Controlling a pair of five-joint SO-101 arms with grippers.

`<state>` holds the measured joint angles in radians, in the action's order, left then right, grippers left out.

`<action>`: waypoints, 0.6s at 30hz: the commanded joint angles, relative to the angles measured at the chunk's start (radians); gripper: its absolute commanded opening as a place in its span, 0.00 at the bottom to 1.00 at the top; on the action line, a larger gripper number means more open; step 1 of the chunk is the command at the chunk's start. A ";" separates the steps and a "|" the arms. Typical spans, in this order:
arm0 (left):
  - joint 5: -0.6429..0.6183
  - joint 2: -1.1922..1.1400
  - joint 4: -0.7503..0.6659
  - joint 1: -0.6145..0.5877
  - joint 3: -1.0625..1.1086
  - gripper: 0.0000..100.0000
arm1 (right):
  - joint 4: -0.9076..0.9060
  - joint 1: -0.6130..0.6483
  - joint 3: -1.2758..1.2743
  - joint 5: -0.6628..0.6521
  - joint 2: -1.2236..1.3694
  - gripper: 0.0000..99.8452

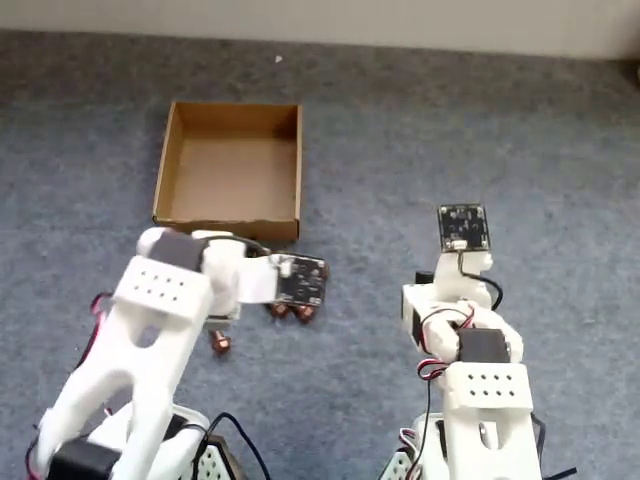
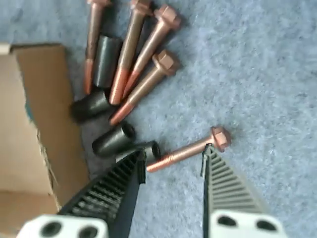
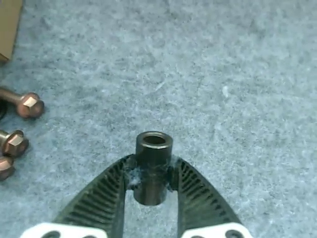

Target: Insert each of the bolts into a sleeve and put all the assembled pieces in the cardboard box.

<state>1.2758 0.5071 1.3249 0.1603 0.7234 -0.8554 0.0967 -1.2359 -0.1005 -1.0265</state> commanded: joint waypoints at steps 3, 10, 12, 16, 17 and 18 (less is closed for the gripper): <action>0.126 -0.165 0.000 0.097 -0.133 0.21 | 0.024 -0.013 0.008 0.009 -0.025 0.00; 0.153 -0.355 -0.091 0.134 -0.188 0.18 | 0.024 -0.015 0.008 0.009 -0.030 0.00; 0.153 -0.404 -0.137 0.142 -0.189 0.18 | 0.024 -0.025 0.008 0.009 -0.030 0.00; 0.153 -0.496 -0.218 0.142 -0.189 0.18 | 0.024 -0.051 0.015 0.009 -0.030 0.00; 0.153 -0.516 -0.238 0.142 -0.189 0.18 | 0.024 -0.051 0.015 0.009 -0.030 0.00; 0.153 -0.535 -0.253 0.142 -0.189 0.18 | 0.024 -0.051 0.015 0.009 -0.030 0.00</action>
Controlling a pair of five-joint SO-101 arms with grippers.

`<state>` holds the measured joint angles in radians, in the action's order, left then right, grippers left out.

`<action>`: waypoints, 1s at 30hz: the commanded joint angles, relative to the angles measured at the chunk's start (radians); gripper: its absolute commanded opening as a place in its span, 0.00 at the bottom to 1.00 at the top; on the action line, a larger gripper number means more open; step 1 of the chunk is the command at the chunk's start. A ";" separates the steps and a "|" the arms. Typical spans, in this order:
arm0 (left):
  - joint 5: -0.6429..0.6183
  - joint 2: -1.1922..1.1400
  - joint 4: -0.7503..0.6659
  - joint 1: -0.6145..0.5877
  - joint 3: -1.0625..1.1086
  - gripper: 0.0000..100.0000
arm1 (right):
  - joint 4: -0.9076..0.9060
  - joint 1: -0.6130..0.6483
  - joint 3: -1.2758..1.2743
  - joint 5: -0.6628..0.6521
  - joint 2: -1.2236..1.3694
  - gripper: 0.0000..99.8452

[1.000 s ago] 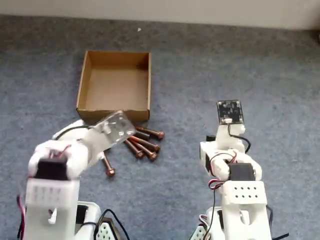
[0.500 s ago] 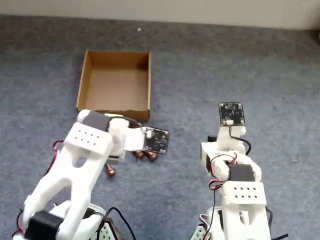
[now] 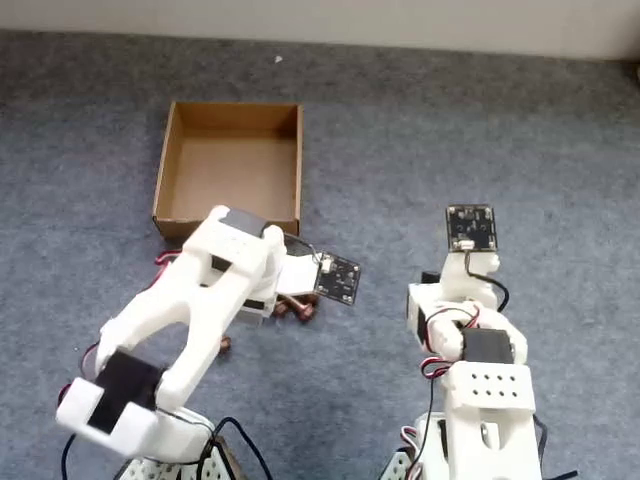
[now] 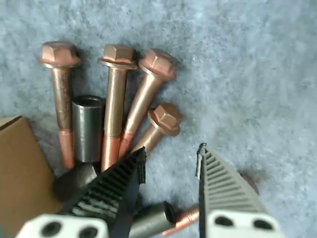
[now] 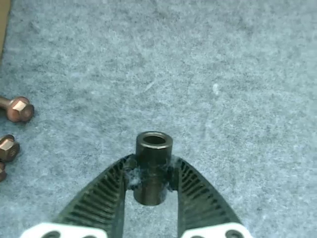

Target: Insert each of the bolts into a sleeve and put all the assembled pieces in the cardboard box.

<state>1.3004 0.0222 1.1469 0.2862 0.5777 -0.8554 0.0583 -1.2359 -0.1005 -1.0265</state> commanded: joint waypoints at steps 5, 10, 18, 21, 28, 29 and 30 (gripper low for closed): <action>0.126 -0.107 -0.149 0.016 -0.044 0.18 | 0.024 -0.012 0.015 0.009 -0.030 0.00; 0.123 -0.145 -0.186 0.018 -0.038 0.18 | 0.024 -0.012 0.015 0.009 -0.030 0.00; 0.121 -0.147 -0.135 0.073 -0.005 0.01 | 0.024 -0.012 0.012 0.009 -0.030 0.00; 0.121 -0.145 -0.075 0.087 -0.004 0.01 | 0.024 -0.012 0.010 0.009 -0.030 0.00; -0.014 -0.038 0.003 0.097 -0.002 0.01 | 0.024 -0.012 0.010 0.009 -0.030 0.00; -0.051 -0.002 0.003 0.097 0.001 0.01 | 0.021 -0.012 0.010 0.009 -0.031 0.00; -0.083 0.036 0.003 0.097 0.002 0.01 | 0.021 -0.012 0.010 0.009 -0.031 0.00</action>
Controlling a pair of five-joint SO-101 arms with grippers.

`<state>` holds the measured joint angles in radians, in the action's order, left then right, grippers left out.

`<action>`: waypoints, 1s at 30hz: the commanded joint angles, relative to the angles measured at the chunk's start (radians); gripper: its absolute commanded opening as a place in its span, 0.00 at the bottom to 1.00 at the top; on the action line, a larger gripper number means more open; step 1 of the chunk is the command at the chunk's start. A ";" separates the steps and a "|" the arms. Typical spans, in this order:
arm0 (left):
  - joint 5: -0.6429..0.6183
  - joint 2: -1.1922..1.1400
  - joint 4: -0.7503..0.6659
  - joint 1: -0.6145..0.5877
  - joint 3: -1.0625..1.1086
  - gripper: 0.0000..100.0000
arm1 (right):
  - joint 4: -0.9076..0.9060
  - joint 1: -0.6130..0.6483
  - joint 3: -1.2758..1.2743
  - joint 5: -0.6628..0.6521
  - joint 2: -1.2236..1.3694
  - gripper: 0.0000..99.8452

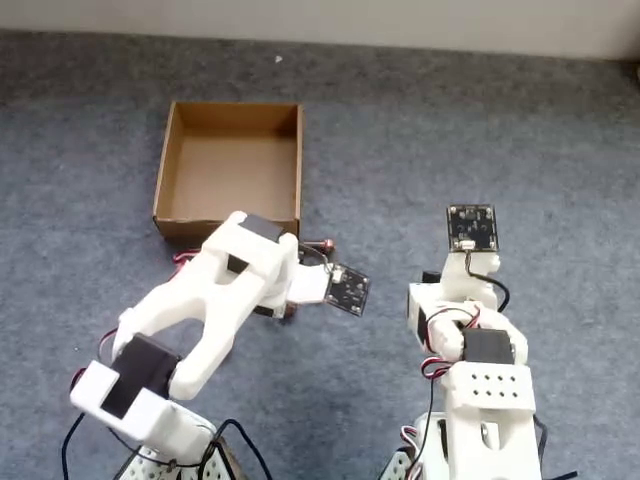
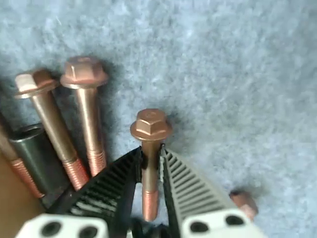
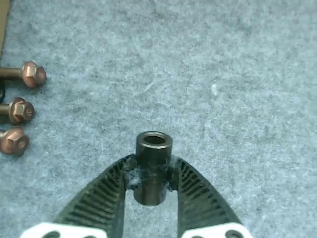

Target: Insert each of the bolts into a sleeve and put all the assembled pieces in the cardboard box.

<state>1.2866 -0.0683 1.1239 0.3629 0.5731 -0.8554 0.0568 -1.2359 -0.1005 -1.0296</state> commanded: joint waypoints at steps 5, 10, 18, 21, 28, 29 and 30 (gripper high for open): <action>-0.232 0.297 0.044 0.018 0.007 0.01 | 0.001 -0.010 0.016 0.009 -0.028 0.00; -0.416 0.430 0.046 0.013 0.007 0.01 | -0.079 -0.005 0.035 0.009 -0.030 0.00; -0.752 0.677 0.046 0.013 0.008 0.01 | -0.084 0.002 0.053 0.011 -0.030 0.00; -0.858 0.769 0.040 0.013 0.038 0.01 | -0.084 0.054 0.064 0.098 -0.061 0.00; -1.031 1.010 0.038 0.015 0.117 0.01 | -0.127 0.157 0.065 0.178 -0.325 0.00; -1.065 1.044 0.038 0.015 0.124 0.01 | -0.125 0.170 0.065 0.178 -0.358 0.00; -1.106 1.076 0.038 0.015 0.130 0.01 | -0.125 0.186 0.064 0.178 -0.392 0.00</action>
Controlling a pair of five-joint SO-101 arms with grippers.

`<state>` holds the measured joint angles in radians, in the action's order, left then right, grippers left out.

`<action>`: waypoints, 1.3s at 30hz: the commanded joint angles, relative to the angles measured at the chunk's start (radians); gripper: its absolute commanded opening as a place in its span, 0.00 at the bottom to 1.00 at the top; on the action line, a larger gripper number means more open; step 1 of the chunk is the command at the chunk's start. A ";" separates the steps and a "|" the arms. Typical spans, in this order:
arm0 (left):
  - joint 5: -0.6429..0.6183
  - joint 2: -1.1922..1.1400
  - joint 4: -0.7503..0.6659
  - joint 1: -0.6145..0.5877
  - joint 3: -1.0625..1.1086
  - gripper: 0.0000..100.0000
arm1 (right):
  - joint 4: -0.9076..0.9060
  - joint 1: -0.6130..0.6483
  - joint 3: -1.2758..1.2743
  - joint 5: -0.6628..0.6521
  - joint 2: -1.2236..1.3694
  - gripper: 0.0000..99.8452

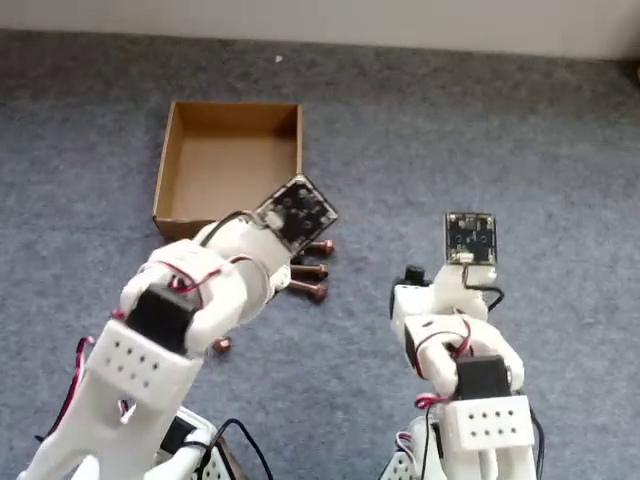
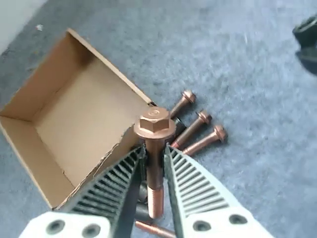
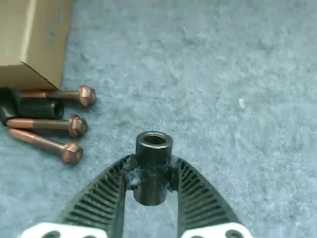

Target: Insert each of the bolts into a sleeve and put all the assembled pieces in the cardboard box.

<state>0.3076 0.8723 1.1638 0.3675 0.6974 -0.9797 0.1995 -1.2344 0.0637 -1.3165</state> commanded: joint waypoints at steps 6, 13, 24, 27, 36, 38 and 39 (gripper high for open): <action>-0.322 0.305 -0.002 0.010 0.030 0.01 | 0.001 0.191 0.058 0.017 -0.252 0.00; -0.529 0.447 -0.057 0.008 0.031 0.01 | 0.039 0.390 0.033 0.012 -0.325 0.00; -0.753 0.545 -0.135 0.015 0.119 0.01 | 0.412 0.619 -0.262 0.011 -0.423 0.00; -0.755 0.610 -0.193 0.016 0.205 0.01 | 0.460 0.645 -0.308 -0.044 -0.444 0.00; -0.755 0.835 -0.302 0.018 0.423 0.01 | 0.461 0.664 -0.312 -0.072 -0.449 0.00; -0.755 0.860 -0.304 0.018 0.452 0.01 | 0.461 0.679 -0.312 -0.104 -0.449 0.00; -0.755 0.872 -0.302 0.018 0.456 0.01 | 0.461 0.685 -0.312 -0.129 -0.449 0.00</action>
<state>-0.4350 1.6947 0.8984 0.3659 1.1316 -0.5501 0.8577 -1.5704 -0.0146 -1.7430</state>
